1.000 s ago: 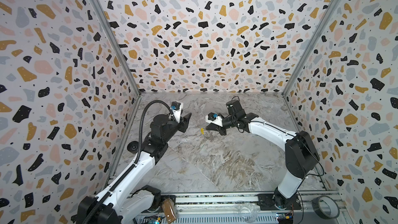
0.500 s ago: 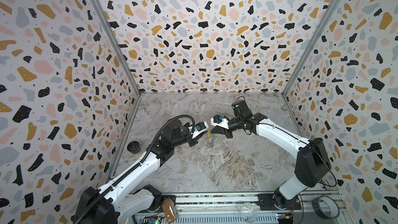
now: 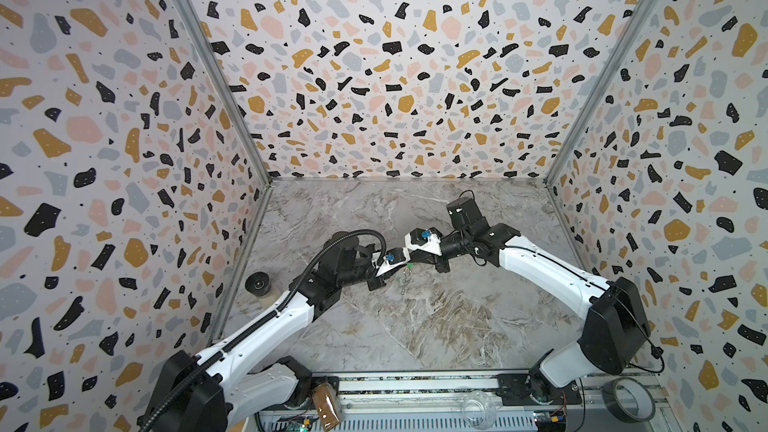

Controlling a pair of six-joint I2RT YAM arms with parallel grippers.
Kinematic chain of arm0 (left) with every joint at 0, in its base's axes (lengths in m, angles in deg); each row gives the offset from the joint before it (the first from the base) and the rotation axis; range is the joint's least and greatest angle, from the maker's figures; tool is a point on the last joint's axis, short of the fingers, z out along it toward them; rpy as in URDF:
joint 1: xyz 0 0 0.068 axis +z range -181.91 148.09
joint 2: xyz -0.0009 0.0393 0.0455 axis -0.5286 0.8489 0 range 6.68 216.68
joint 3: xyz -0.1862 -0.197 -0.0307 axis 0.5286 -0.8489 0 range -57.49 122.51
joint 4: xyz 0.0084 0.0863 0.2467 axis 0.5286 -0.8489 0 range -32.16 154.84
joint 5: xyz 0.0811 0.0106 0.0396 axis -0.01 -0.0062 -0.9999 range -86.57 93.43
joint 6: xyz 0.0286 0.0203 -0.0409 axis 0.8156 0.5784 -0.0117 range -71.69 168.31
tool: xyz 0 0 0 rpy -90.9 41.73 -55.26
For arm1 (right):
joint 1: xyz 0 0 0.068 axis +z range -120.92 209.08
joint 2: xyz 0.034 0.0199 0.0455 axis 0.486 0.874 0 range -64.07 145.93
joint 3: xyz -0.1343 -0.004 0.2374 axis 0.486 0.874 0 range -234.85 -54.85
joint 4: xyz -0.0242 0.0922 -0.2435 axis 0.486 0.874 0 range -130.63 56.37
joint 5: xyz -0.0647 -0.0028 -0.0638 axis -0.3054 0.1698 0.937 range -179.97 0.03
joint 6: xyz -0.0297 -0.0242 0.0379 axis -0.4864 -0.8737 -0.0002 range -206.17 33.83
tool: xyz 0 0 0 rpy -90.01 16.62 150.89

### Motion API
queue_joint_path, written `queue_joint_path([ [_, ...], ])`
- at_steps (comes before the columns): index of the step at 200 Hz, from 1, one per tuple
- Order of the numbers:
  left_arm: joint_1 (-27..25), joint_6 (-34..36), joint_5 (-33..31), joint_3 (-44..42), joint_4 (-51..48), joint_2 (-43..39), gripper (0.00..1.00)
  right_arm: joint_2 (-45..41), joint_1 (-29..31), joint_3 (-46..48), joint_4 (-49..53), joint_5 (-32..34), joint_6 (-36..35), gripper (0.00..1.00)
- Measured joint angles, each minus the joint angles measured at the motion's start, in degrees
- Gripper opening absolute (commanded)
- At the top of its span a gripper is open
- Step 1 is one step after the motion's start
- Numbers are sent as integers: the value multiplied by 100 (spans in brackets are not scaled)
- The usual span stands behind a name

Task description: Remove the keys from the keyring

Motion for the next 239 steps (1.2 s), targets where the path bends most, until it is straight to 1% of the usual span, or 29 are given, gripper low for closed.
queue_joint_path([
  [29, -37, -52, 0, -37, 11, 11, 21, 0, 9, 2, -7, 50, 0, 2],
  [102, -66, -273, -17, -114, 184, 96, 21, -50, 0, 153, -94, 72, 55, 2],
  [177, -74, -605, 2, -186, 476, 216, 21, -260, -109, 289, -186, -175, 63, 2],
  [239, -74, -732, 212, -186, 643, 299, 20, -260, -125, 291, -184, -201, 61, 2],
])
